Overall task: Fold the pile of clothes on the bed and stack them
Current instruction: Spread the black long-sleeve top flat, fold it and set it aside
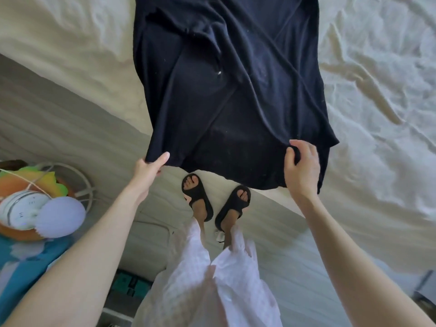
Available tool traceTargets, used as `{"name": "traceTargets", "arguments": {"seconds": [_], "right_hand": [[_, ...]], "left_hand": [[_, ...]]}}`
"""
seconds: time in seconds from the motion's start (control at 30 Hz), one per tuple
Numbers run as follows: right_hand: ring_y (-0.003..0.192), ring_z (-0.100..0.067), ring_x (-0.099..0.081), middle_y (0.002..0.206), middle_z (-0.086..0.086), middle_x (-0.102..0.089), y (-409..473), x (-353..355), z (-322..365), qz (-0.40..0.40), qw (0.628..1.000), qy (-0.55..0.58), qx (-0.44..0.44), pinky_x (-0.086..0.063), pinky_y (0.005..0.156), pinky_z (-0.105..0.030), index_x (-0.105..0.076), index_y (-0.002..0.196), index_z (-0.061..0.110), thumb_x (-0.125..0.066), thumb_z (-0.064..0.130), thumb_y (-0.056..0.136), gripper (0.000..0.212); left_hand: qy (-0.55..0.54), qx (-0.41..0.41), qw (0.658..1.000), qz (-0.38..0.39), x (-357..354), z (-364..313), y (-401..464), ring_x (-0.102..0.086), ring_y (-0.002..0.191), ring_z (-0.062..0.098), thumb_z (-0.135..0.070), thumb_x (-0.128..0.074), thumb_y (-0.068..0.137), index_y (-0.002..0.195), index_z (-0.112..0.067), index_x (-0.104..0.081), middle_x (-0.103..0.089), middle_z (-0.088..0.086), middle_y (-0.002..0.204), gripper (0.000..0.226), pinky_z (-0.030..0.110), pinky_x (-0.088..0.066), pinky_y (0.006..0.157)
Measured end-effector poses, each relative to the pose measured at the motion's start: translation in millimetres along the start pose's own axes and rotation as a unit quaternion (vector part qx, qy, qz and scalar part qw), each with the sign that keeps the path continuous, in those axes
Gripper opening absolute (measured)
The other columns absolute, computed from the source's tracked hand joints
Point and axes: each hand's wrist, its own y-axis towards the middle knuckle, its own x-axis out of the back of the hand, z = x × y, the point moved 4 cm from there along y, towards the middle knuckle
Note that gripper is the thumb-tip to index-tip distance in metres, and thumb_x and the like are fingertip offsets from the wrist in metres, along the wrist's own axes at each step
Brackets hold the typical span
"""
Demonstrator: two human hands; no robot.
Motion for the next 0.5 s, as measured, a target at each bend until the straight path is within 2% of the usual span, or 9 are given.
{"name": "traceTargets", "arguments": {"seconds": [0.07,0.13,0.23,0.3,0.4,0.5], "right_hand": [[0.110,-0.020,-0.052,0.119,-0.005,-0.054,1.7,16.7,-23.7,-0.060,0.993,0.042,-0.096,-0.036,0.090,-0.022,-0.059,0.115,0.010,-0.048,0.019,0.095,0.024],[0.110,-0.024,-0.051,0.118,-0.010,-0.054,2.4,28.5,-51.2,-0.079,0.981,0.031,-0.175,-0.037,0.090,-0.025,-0.055,0.116,0.007,-0.051,0.021,0.093,0.027],[0.104,-0.027,-0.054,0.115,-0.011,-0.057,1.4,27.9,-88.3,-0.016,0.965,0.040,-0.260,-0.042,0.086,-0.034,-0.053,0.114,0.005,-0.057,0.031,0.089,0.036],[0.096,-0.026,-0.057,0.107,-0.009,-0.061,1.0,23.5,-99.5,0.021,0.960,0.050,-0.274,-0.043,0.078,-0.032,-0.055,0.108,0.006,-0.060,0.037,0.086,0.038],[0.092,-0.025,-0.061,0.101,-0.008,-0.064,3.2,19.7,-105.9,0.054,0.956,0.080,-0.278,-0.051,0.082,-0.040,-0.056,0.103,0.010,-0.065,0.035,0.084,0.033],[0.089,-0.023,-0.062,0.098,-0.007,-0.067,3.6,20.7,-113.8,0.073,0.940,0.140,-0.303,-0.051,0.079,-0.036,-0.060,0.092,0.013,-0.064,0.022,0.088,0.010]], "left_hand": [[0.019,-0.022,1.000,-0.011,4.7,2.2,-0.9,-0.058,0.095,0.017,-0.038,-0.066,0.085,0.102,-0.014,-0.057,-0.063,-0.003,0.098,0.031,0.026,-0.043,0.083],[0.047,-0.042,0.998,-0.013,6.5,1.9,-1.3,-0.054,0.095,0.017,-0.041,-0.058,0.090,0.107,-0.009,-0.058,-0.060,0.000,0.096,0.037,0.029,-0.041,0.088],[0.085,-0.069,0.993,-0.034,1.5,-1.4,-2.3,-0.052,0.089,0.017,-0.044,-0.049,0.094,0.098,-0.006,-0.054,-0.056,0.002,0.089,0.038,0.027,-0.043,0.082],[0.080,-0.091,0.992,-0.021,-7.8,-1.1,-4.4,-0.054,0.088,0.014,-0.042,-0.052,0.094,0.096,-0.011,-0.052,-0.058,0.000,0.092,0.031,0.024,-0.043,0.079],[0.040,-0.084,0.994,0.056,-24.5,7.4,-10.0,-0.059,0.105,0.014,-0.025,-0.062,0.090,0.105,-0.016,-0.056,-0.063,0.001,0.112,0.018,0.030,-0.045,0.093],[0.068,-0.054,0.995,0.052,-32.8,24.7,-17.6,-0.060,0.105,0.024,-0.015,-0.064,0.088,0.093,-0.015,-0.062,-0.067,0.004,0.102,0.005,0.038,-0.046,0.096]]}}
